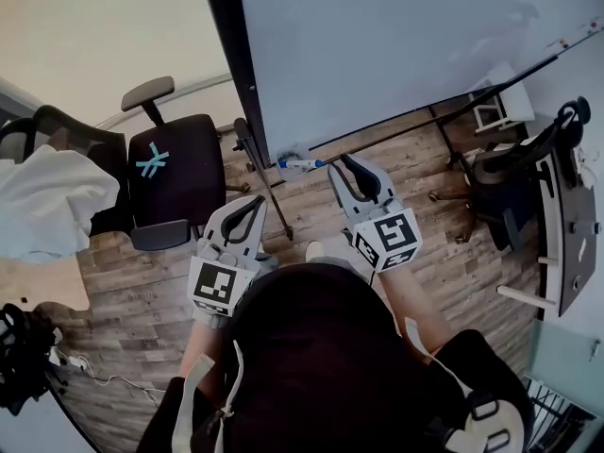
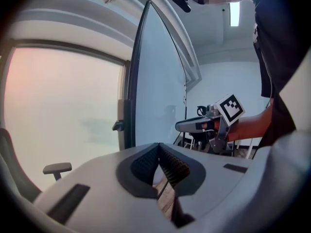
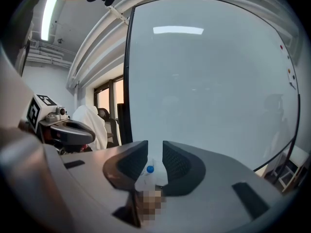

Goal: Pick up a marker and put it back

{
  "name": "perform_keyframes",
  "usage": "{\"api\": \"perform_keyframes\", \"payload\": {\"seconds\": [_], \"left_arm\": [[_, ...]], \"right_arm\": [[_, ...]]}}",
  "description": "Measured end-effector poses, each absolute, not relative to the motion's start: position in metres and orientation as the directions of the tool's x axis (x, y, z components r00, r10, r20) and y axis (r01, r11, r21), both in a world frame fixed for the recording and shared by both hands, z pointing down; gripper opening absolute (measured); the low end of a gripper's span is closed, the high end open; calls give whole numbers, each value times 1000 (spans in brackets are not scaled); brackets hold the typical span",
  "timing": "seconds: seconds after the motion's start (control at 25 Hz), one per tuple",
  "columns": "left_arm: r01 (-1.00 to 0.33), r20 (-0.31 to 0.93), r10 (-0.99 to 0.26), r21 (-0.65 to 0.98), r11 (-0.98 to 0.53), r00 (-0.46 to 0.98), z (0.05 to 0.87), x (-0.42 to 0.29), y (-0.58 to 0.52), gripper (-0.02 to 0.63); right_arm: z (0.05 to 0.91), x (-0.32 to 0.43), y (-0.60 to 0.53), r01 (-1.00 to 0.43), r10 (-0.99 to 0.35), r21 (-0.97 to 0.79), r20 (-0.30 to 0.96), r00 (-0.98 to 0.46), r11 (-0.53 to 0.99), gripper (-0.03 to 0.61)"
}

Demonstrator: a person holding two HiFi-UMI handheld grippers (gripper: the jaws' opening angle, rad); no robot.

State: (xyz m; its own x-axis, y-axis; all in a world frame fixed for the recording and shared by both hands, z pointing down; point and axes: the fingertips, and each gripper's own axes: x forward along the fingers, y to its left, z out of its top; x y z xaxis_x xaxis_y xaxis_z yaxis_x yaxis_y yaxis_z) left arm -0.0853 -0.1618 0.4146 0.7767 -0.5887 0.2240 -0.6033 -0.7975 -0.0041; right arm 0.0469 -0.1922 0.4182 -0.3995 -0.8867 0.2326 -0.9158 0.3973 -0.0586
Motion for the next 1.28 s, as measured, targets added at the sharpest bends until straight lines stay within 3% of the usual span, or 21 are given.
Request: {"api": "perform_keyframes", "payload": {"seconds": [1.28], "left_arm": [[-250, 203, -242, 12, -968, 949, 409, 17, -163, 6]], "right_arm": [[412, 118, -103, -998, -972, -62, 233, -31, 17, 89]]}}
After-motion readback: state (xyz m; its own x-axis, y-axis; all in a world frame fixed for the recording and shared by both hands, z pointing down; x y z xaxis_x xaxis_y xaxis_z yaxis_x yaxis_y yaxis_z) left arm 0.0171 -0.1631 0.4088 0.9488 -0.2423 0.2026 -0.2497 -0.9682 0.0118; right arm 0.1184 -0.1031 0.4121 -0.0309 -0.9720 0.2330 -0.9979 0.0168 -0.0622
